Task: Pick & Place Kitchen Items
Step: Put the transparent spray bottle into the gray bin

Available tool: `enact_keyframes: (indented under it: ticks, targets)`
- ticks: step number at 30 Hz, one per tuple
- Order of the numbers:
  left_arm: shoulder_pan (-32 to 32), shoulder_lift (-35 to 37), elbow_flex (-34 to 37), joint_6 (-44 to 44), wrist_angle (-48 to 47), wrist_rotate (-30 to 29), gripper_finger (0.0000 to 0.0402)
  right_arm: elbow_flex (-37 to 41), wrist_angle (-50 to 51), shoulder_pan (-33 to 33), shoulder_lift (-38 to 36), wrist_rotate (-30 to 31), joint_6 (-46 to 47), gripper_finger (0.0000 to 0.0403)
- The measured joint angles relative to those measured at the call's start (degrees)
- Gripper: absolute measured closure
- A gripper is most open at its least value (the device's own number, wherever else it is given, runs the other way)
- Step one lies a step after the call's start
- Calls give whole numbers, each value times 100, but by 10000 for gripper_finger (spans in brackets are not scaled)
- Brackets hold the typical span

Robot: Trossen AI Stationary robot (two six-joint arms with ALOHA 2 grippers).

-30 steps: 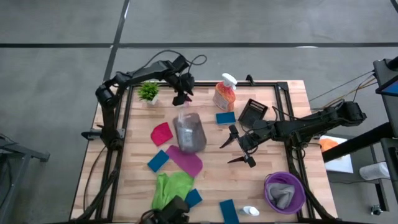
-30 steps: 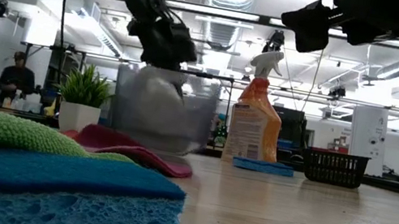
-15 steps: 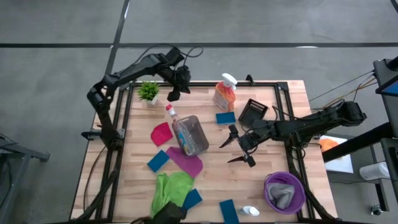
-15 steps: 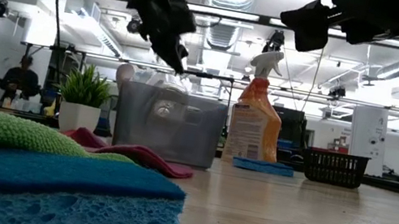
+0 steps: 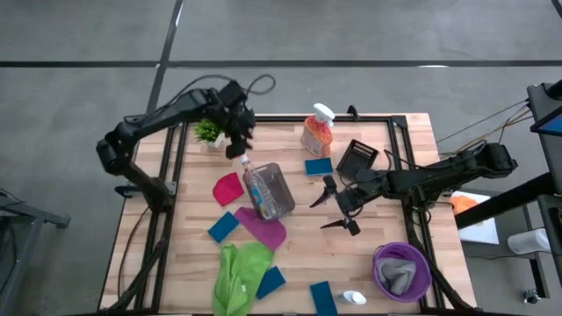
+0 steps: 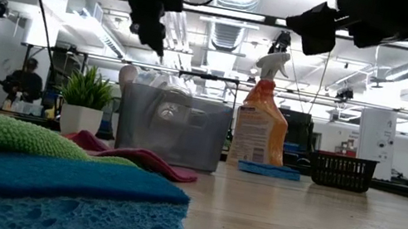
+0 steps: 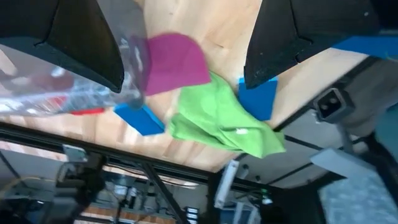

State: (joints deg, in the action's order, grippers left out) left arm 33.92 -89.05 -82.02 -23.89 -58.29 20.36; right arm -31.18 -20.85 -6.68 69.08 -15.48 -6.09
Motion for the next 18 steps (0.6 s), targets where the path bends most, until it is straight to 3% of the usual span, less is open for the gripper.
enact_keyframes:
  ticks: [6,13,18]
  targets:
    - [-875,652,817,2091,513,-1146,153,0,101,-2,-1,182,9,78]
    - [-2166,2007,2668,4786,3798,-3346,151,44,101,0,0,556,11,78]
    - [-2995,2338,3994,6413,5083,-5107,151,55,97,2,2,687,25,78]
